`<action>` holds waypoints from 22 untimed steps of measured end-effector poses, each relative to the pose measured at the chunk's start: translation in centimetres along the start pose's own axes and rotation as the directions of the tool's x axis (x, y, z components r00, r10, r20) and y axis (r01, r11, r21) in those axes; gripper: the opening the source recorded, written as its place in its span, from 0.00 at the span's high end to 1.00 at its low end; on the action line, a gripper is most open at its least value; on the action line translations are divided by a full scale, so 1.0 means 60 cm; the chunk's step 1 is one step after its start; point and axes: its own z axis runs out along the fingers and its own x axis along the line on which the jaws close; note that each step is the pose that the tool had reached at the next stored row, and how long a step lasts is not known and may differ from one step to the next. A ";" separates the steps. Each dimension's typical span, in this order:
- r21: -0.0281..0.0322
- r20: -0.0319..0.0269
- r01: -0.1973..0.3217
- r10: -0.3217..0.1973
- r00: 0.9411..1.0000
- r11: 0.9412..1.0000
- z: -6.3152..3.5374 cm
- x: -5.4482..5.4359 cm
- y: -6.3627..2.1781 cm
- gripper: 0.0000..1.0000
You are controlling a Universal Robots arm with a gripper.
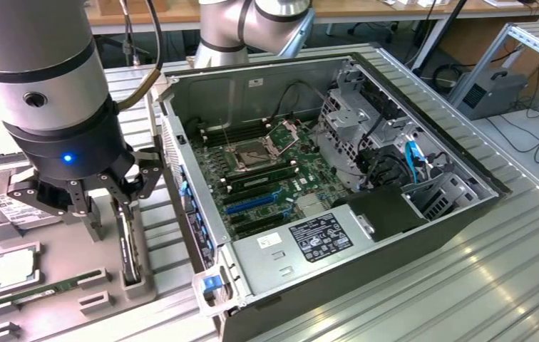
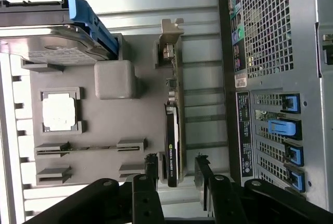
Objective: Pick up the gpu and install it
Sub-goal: 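Pick up the gpu and move the gpu toward the slot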
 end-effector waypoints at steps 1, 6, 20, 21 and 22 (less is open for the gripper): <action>0.000 0.000 0.000 0.000 1.000 1.000 0.000 0.000 0.000 0.58; 0.000 0.000 0.000 0.000 1.000 1.000 0.000 0.000 0.000 0.58; 0.000 0.000 0.000 0.000 1.000 1.000 0.036 0.001 -0.001 0.58; 0.000 0.000 0.000 0.000 1.000 1.000 0.036 0.001 -0.001 0.58; 0.000 0.000 0.000 0.000 1.000 1.000 0.036 0.001 -0.001 0.58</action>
